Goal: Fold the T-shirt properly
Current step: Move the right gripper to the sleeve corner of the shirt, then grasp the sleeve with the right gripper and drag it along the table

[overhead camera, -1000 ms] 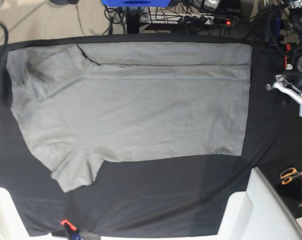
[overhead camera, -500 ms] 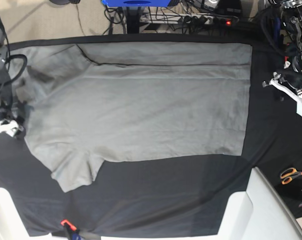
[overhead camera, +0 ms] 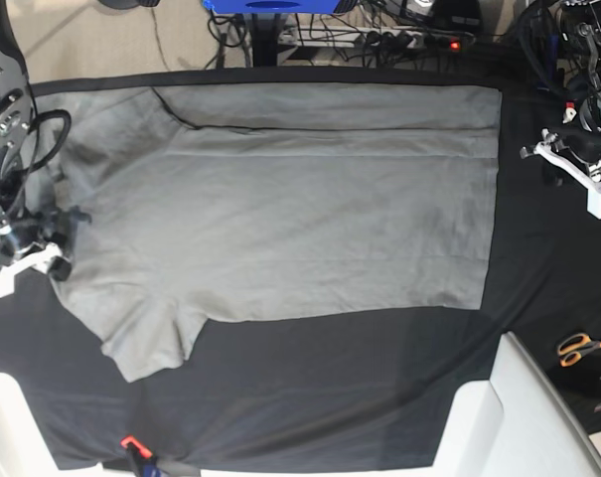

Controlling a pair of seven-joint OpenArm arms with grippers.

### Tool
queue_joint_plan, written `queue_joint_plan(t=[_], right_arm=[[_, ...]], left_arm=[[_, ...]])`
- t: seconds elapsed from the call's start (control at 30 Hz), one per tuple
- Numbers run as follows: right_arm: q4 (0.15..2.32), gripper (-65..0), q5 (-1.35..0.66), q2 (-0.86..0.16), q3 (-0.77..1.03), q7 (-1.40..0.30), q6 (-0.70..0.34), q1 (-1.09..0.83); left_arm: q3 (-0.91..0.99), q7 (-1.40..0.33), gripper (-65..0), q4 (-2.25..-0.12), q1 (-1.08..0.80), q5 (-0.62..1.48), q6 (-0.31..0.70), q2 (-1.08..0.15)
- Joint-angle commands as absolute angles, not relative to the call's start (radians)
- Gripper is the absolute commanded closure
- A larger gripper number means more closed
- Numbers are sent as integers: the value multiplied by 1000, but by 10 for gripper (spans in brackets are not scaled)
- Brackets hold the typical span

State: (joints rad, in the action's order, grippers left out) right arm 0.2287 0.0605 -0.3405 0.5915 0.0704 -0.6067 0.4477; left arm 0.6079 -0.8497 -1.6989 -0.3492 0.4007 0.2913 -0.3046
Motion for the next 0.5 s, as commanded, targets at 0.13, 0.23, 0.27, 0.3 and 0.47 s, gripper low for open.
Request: queue_joint_plan(t=[0.13,0.23,0.27,0.3,0.47], right_arm=[[262,-32,82,-351,590,44,-575,458],[298,0,82,-349,590,41,-575,456],[311,0,82,-348,590,39,-575,456],[323,0,82,-348,590,38,-575,452],[461,0,82,-341,590,-15,-575,394]], left_arm=[[611,-831,-163,-1715,-348,410,292,-318],[608,-831,-163,-1716,-348,410,292,-314],[610,-831,-163,-1716,-348,410,292,-306],[613,-831,-163,-1716,-346,409,292,-302],[607,-831,-163,-1716,-343,406,292,-292]])
